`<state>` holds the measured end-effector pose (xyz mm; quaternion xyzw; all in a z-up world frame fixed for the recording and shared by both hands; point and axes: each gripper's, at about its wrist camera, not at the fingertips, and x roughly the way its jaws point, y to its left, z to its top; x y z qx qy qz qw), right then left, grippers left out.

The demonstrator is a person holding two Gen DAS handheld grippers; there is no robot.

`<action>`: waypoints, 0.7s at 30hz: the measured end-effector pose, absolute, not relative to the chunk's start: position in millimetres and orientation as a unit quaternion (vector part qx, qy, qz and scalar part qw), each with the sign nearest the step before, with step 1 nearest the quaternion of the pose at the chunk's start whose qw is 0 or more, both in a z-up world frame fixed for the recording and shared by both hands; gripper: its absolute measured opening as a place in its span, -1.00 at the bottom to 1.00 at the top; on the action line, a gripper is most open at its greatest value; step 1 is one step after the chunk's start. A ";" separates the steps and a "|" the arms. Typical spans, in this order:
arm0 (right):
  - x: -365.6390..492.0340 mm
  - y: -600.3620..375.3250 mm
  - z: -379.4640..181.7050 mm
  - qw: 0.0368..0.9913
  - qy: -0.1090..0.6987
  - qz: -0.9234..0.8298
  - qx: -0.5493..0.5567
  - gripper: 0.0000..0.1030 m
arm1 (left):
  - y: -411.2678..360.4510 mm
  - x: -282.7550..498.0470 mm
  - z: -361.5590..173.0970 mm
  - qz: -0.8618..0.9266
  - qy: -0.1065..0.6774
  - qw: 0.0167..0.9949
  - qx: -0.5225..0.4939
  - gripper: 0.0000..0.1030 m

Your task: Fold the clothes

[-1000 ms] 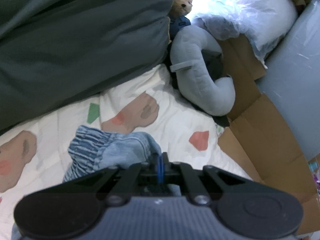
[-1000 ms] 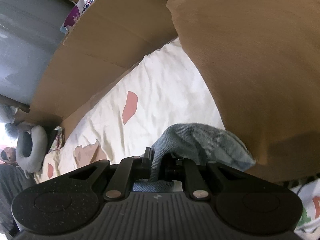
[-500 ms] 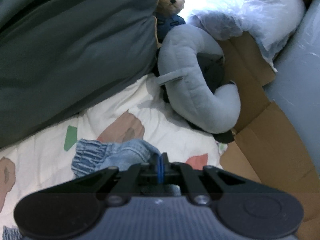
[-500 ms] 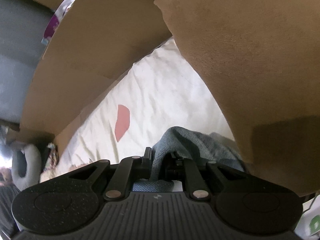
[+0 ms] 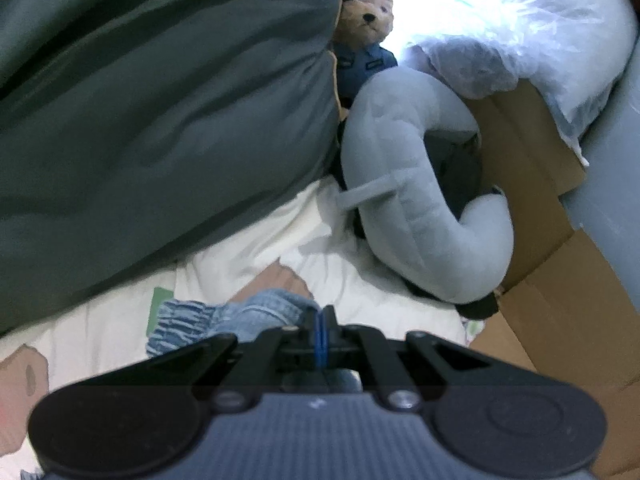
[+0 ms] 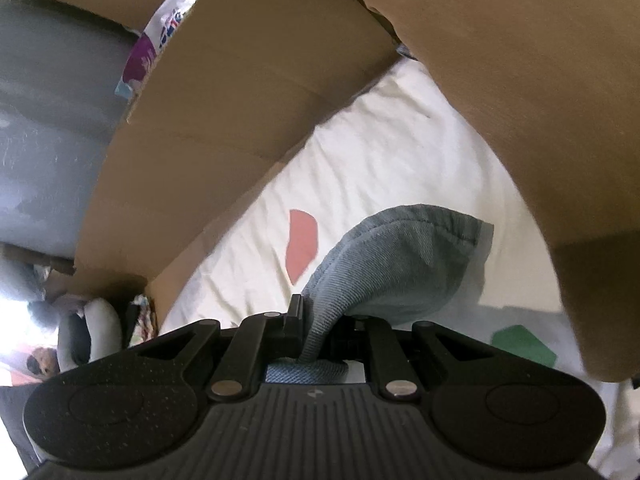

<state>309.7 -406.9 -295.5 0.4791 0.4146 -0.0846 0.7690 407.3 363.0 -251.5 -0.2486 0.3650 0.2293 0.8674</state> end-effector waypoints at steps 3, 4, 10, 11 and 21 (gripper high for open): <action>319.1 -408.1 -295.8 0.769 0.408 -0.094 0.484 -0.79 | 364.7 415.4 -249.9 0.227 0.362 0.869 -0.248 -0.99; 320.7 -409.8 -295.0 0.770 0.404 -0.099 0.484 -0.79 | 363.9 418.6 -249.8 0.226 0.363 0.870 -0.246 -0.99; 331.9 -419.4 -300.0 0.775 0.386 -0.132 0.483 -0.80 | 353.9 438.3 -255.4 0.232 0.370 0.870 -0.228 -0.99; 333.4 -421.6 -301.5 0.775 0.383 -0.141 0.483 -0.81 | 353.2 441.2 -257.1 0.237 0.370 0.869 -0.226 -0.99; 334.2 -431.0 -301.7 0.791 0.369 -0.128 0.470 -0.76 | 334.2 458.3 -281.4 0.252 0.401 0.852 -0.222 -0.41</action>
